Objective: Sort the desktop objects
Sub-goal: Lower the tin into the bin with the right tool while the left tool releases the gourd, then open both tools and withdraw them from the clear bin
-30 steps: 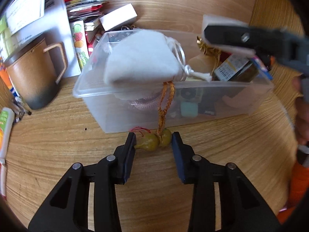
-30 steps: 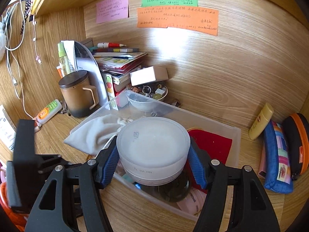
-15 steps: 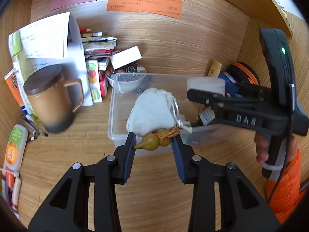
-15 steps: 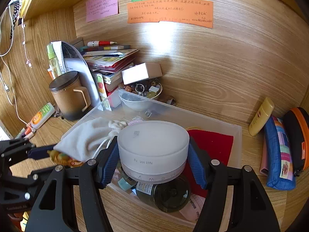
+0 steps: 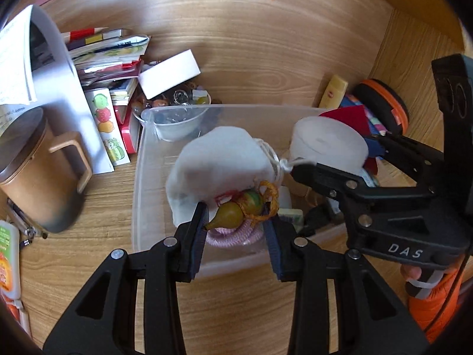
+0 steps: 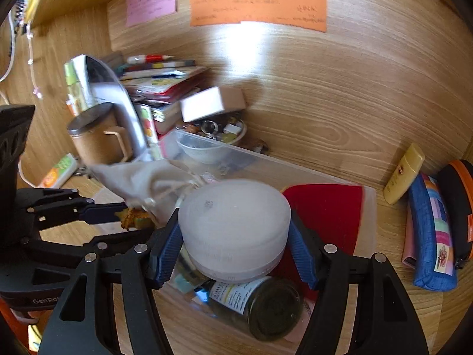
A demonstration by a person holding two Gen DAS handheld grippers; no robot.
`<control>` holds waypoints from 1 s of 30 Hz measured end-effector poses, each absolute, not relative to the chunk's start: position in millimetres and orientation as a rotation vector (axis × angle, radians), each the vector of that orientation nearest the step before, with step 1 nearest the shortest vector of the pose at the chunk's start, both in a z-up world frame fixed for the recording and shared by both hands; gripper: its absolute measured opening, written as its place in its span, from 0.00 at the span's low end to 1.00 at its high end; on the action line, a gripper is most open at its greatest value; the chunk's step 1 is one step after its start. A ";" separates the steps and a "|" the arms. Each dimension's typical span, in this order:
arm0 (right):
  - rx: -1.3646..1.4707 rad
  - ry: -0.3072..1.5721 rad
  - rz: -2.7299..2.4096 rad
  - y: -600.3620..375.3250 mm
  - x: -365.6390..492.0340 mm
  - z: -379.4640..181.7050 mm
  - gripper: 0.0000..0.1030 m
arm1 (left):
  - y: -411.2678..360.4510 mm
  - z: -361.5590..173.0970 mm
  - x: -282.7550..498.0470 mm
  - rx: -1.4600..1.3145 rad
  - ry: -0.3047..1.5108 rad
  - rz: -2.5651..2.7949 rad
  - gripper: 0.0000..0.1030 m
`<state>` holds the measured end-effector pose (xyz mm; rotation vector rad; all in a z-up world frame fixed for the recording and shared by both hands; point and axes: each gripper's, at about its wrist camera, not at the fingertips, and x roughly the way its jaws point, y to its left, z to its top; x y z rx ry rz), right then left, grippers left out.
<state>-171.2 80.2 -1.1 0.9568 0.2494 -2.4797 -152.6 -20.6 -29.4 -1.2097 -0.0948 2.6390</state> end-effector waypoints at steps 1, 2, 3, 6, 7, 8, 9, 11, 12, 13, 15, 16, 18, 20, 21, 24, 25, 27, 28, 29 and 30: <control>0.962 0.250 -2.480 80.2 -172.8 -3.1 0.62 | -20.6 -30.6 -154.4 -1.215 -0.101 2.636 0.36; 0.966 0.247 -2.479 81.2 -174.1 -4.9 0.62 | -20.5 -31.0 -155.1 -1.214 -0.095 2.645 0.36; 0.973 0.243 -2.474 81.7 -175.3 -6.6 0.62 | -20.5 -31.3 -155.8 -1.219 -0.088 2.650 0.36; 0.989 0.249 -2.468 81.6 -177.5 -10.3 0.64 | -22.8 -33.0 -156.8 -1.222 -0.094 2.658 0.36; 0.992 0.248 -2.466 81.5 -177.6 -11.2 0.65 | -23.7 -33.6 -156.7 -1.220 -0.098 2.659 0.36; 0.993 0.249 -2.464 81.5 -177.7 -11.8 0.66 | -24.5 -33.9 -156.7 -1.218 -0.100 2.657 0.36; 0.992 0.250 -2.466 81.5 -177.5 -11.9 0.66 | -24.8 -33.8 -156.3 -1.218 -0.098 2.657 0.37; 0.990 0.253 -2.468 82.3 -176.9 -11.3 0.69 | -26.3 -33.9 -155.4 -1.215 -0.094 2.671 0.42; 0.990 0.253 -2.472 83.1 -176.8 -10.9 0.70 | -26.2 -33.6 -155.3 -1.212 -0.094 2.671 0.42; 0.989 0.252 -2.475 83.7 -176.7 -10.7 0.72 | -26.5 -33.5 -154.9 -1.213 -0.101 2.665 0.43; 0.977 0.252 -2.485 85.8 -175.8 -8.8 0.73 | -25.4 -31.9 -154.1 -1.207 -0.099 2.667 0.47; 0.971 0.257 -2.491 86.4 -175.0 -7.8 0.73 | -25.5 -30.7 -152.2 -1.201 -0.091 2.677 0.52; 0.956 0.267 -2.500 87.3 -173.4 -5.1 0.74 | -25.0 -27.6 -148.0 -1.181 -0.084 2.692 0.63; 0.949 0.270 -2.508 88.1 -172.3 -2.8 0.79 | -25.1 -24.1 -143.6 -1.153 -0.093 2.700 0.67; 0.942 0.272 -2.511 88.5 -171.2 -1.2 0.80 | -25.0 -22.8 -141.9 -1.142 -0.094 2.699 0.67; 0.922 0.285 -2.518 88.3 -166.9 4.9 0.80 | -25.6 -19.9 -138.0 -1.130 -0.090 2.717 0.69; 0.914 0.290 -2.521 88.0 -165.4 6.6 0.80 | -25.9 -19.0 -137.2 -1.129 -0.093 2.718 0.69; 0.896 0.303 -2.536 88.7 -160.9 12.1 0.80 | -27.1 -16.0 -134.4 -1.120 -0.102 2.728 0.70; 0.891 0.310 -2.543 88.8 -159.2 14.0 0.81 | -27.3 -14.0 -133.1 -1.113 -0.103 2.735 0.72; 0.887 0.316 -2.550 89.4 -157.0 16.5 0.81 | -27.7 -12.0 -131.0 -1.105 -0.100 2.746 0.73; 0.881 0.321 -2.561 90.2 -154.4 19.4 0.82 | -29.8 -9.7 -127.5 -1.098 -0.097 2.755 0.74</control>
